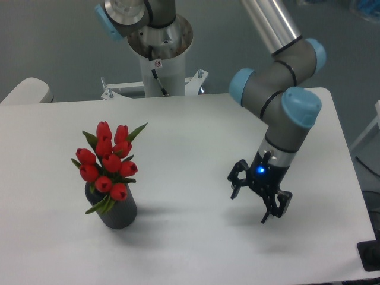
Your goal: Insert the flowers into the vase
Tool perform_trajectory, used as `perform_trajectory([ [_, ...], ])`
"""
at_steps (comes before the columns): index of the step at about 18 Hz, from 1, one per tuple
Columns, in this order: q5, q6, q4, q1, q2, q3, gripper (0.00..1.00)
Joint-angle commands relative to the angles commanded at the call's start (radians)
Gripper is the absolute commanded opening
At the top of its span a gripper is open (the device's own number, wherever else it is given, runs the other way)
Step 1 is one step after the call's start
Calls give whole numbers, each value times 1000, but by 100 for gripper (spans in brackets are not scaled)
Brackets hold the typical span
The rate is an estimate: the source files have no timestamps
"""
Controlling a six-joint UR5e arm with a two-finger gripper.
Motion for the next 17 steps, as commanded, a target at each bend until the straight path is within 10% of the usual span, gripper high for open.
perform_trajectory([
  [17, 229, 120, -150, -63, -78, 123, 100],
])
